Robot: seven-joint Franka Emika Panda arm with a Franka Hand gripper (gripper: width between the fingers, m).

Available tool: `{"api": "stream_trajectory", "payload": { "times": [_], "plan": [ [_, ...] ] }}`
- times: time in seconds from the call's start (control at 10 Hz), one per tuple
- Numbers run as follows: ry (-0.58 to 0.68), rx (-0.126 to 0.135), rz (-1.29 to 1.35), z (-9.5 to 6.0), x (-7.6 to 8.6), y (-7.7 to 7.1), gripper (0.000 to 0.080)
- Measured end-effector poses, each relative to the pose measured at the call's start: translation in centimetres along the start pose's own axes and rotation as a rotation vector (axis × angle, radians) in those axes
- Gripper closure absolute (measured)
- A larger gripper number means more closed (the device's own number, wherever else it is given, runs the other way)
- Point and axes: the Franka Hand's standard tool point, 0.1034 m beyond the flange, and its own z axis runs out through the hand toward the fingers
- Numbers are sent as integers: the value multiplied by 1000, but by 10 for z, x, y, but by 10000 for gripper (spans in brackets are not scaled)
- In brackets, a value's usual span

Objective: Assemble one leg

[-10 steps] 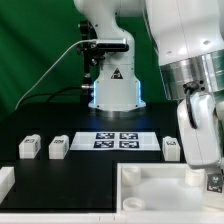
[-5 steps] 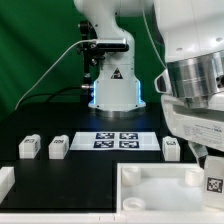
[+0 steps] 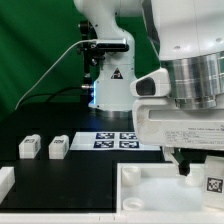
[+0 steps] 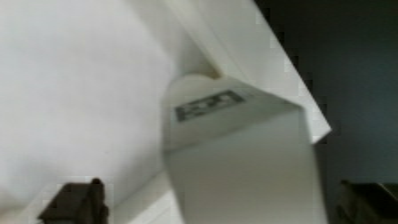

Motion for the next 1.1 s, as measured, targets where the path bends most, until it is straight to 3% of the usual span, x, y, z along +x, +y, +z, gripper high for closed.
{"api": "stream_trajectory", "payload": {
  "times": [0.1,0.2,0.3,0.5,0.6,0.7,1.0,1.1],
  "plan": [
    [0,-1,18,0,0,0,369],
    [-1,-1,65,1,-1,0,369],
    [-2,-4,142,1,0,2,502],
    [-6,1,377,1,1,4,502],
    [-20,16,513,1,3,6,502],
    [-31,37,756,2,3,9,502],
    [-46,141,1357,4,-7,8,503],
    [-49,138,1365,4,-8,8,503]
  ]
}}
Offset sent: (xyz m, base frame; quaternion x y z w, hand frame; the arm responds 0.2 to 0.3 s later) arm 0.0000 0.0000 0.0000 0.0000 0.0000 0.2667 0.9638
